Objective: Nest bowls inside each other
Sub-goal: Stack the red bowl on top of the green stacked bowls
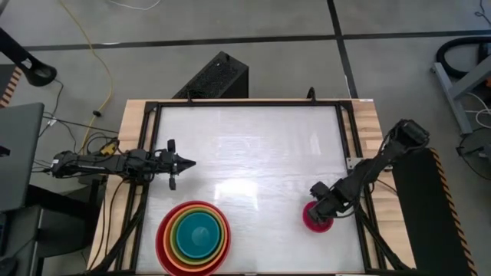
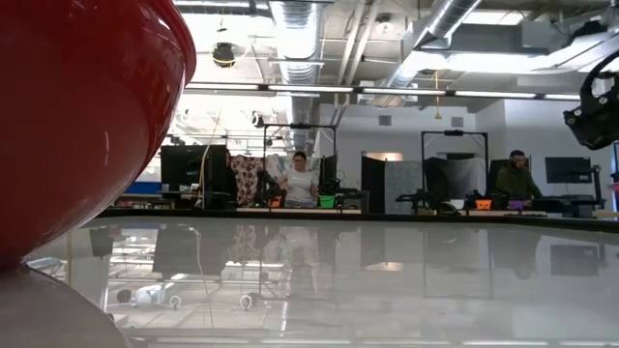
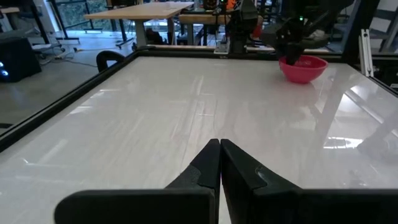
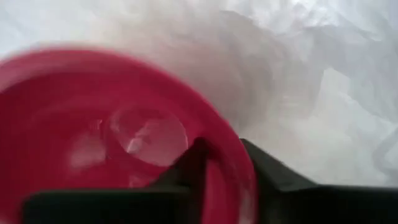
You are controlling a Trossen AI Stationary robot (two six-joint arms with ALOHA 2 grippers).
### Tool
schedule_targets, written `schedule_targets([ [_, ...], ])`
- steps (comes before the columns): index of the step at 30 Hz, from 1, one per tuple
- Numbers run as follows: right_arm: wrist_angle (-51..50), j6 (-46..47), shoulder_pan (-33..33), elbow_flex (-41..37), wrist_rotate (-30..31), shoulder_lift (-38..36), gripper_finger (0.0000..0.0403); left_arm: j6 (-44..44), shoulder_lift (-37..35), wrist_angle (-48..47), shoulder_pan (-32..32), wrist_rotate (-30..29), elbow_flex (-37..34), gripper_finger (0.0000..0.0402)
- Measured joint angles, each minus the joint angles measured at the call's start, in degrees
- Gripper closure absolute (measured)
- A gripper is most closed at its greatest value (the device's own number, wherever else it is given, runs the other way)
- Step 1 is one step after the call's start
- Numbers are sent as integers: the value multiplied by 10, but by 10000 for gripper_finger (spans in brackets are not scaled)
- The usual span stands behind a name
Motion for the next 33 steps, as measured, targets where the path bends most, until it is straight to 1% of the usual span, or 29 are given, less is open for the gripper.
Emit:
schedule_targets([
  [2,11,0,-5,4,-1,-5,355,0,0,0,0,0,0,401],
  [3,10,-1,-8,7,-1,-6,376,0,0,0,0,0,0,401],
  [4,3,-4,-13,9,1,-8,384,0,0,0,0,0,0,401],
  [8,-9,-34,-37,50,19,-9,375,0,0,0,0,0,0,401],
  [11,-2,-74,-64,94,60,-11,379,0,0,0,0,0,0,401],
  [15,20,-164,-103,162,94,3,386,0,0,0,0,0,0,401],
  [18,46,-239,-132,226,117,30,386,0,0,0,0,0,0,401],
  [22,83,-337,-159,326,119,103,386,0,0,0,0,0,0,401],
  [25,122,-412,-172,419,96,180,386,0,0,0,0,0,0,401],
  [27,133,-457,-178,492,76,242,386,0,0,0,0,0,0,401],
  [30,122,-524,-183,613,49,335,386,0,0,0,0,0,0,401],
  [33,109,-571,-185,733,42,422,386,0,0,0,0,0,0,401],
])
